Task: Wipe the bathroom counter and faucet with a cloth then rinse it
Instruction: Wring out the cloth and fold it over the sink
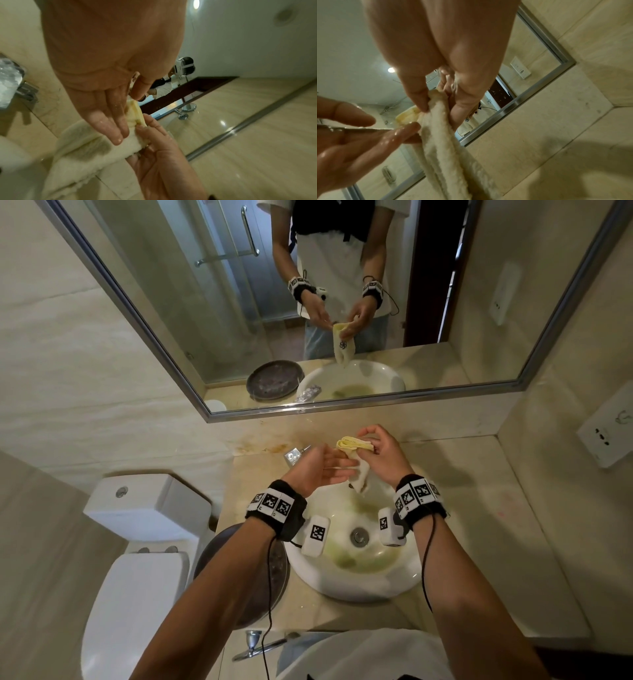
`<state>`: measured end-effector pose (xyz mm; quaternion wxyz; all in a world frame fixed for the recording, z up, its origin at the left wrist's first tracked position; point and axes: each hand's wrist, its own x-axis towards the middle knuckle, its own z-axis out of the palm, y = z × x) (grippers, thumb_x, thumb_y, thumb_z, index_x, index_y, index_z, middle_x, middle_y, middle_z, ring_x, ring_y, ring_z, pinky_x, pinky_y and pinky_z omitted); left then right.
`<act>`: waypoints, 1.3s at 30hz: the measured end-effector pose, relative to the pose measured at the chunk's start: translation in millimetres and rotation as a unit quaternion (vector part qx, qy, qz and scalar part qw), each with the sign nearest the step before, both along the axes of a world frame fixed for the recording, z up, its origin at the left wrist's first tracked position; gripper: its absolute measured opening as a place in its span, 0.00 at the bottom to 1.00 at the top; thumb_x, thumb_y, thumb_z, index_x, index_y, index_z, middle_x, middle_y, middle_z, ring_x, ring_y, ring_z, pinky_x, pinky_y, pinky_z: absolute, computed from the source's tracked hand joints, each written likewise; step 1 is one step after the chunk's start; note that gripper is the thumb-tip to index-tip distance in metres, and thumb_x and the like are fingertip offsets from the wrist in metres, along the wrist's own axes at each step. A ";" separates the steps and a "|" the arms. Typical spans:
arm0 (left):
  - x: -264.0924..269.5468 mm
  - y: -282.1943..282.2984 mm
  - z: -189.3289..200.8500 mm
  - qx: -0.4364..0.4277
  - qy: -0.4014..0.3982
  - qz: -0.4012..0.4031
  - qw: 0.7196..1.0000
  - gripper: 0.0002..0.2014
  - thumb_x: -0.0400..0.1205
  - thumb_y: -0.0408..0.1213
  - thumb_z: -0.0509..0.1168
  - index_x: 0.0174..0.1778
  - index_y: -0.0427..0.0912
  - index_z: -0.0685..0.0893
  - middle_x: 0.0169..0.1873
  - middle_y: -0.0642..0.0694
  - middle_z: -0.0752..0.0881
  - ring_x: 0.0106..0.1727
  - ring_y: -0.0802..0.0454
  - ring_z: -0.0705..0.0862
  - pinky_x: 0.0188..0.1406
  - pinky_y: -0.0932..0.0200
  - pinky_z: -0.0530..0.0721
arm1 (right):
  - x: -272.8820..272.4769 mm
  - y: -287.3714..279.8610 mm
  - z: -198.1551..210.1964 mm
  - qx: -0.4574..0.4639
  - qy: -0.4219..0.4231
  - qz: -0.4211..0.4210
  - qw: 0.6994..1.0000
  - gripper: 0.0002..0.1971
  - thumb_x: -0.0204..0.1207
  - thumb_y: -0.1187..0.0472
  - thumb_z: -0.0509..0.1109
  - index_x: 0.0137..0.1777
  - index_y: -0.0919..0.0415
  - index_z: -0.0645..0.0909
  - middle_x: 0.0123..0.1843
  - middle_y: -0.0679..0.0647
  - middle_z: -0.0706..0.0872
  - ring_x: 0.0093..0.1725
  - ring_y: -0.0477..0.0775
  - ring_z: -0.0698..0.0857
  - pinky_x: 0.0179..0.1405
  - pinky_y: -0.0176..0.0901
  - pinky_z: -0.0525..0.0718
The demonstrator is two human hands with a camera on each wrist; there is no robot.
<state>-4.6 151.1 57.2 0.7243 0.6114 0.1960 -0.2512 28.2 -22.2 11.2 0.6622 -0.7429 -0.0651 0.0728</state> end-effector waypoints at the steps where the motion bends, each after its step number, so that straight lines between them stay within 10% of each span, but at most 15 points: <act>1: -1.2 -1.9 -0.1 0.023 -0.019 -0.017 0.999 0.17 0.87 0.36 0.53 0.64 0.33 0.82 0.54 0.37 0.92 0.59 0.37 0.89 0.57 0.49 0.85 | -0.4 -1.4 -0.3 -0.005 -0.004 -0.008 1.000 0.15 0.77 0.75 0.70 0.60 0.60 0.79 0.53 0.48 0.89 0.49 0.36 0.88 0.54 0.36 0.83; 6: -1.6 -1.9 -18.7 0.263 -0.208 -0.056 0.940 0.05 0.84 0.31 0.68 0.48 0.36 0.89 0.42 0.43 0.92 0.36 0.56 0.87 0.37 0.63 0.82 | -7.0 -7.9 -1.6 0.002 0.009 -0.027 1.000 0.14 0.77 0.72 0.70 0.57 0.56 0.84 0.56 0.49 0.91 0.58 0.46 0.89 0.62 0.45 0.85; 12: 3.2 2.2 -31.0 0.367 -0.287 -0.079 0.881 0.07 0.79 0.37 0.76 0.35 0.46 0.87 0.33 0.54 0.88 0.33 0.64 0.82 0.39 0.62 0.79 | -15.7 -9.5 4.2 0.023 0.022 -0.014 0.999 0.14 0.76 0.74 0.70 0.54 0.55 0.85 0.54 0.50 0.92 0.58 0.48 0.89 0.61 0.43 0.84; 18: 2.9 17.3 -34.2 0.315 -0.305 -0.088 0.894 0.19 0.72 0.58 0.76 0.48 0.52 0.80 0.46 0.52 0.86 0.47 0.54 0.85 0.50 0.55 0.86 | -20.2 -5.0 14.9 0.075 0.048 -0.024 0.996 0.14 0.78 0.75 0.67 0.57 0.59 0.85 0.56 0.57 0.92 0.58 0.56 0.89 0.60 0.48 0.85; 26: 9.3 31.3 -22.6 0.325 -0.373 -0.084 0.865 0.16 0.79 0.49 0.71 0.36 0.41 0.77 0.28 0.52 0.75 0.30 0.57 0.71 0.32 0.48 0.75 | -25.6 24.3 32.2 0.102 0.070 -0.012 0.992 0.16 0.81 0.68 0.72 0.67 0.61 0.80 0.63 0.61 0.87 0.57 0.54 0.87 0.60 0.51 0.84; 32: 8.1 39.6 -17.4 0.325 -0.422 -0.091 0.842 0.14 0.80 0.45 0.71 0.36 0.39 0.80 0.27 0.41 0.80 0.28 0.55 0.71 0.29 0.49 0.75 | -34.3 51.2 43.7 0.042 0.063 -0.078 0.994 0.23 0.76 0.59 0.79 0.69 0.54 0.78 0.57 0.45 0.87 0.49 0.29 0.86 0.47 0.24 0.80; 39: 11.8 56.2 -33.6 0.256 -0.356 -0.165 0.884 0.12 0.76 0.42 0.80 0.38 0.44 0.82 0.30 0.53 0.81 0.31 0.60 0.78 0.36 0.66 0.80 | -34.3 66.7 31.2 -0.014 0.052 -0.137 0.989 0.09 0.80 0.62 0.73 0.59 0.58 0.83 0.48 0.48 0.87 0.43 0.40 0.85 0.41 0.33 0.79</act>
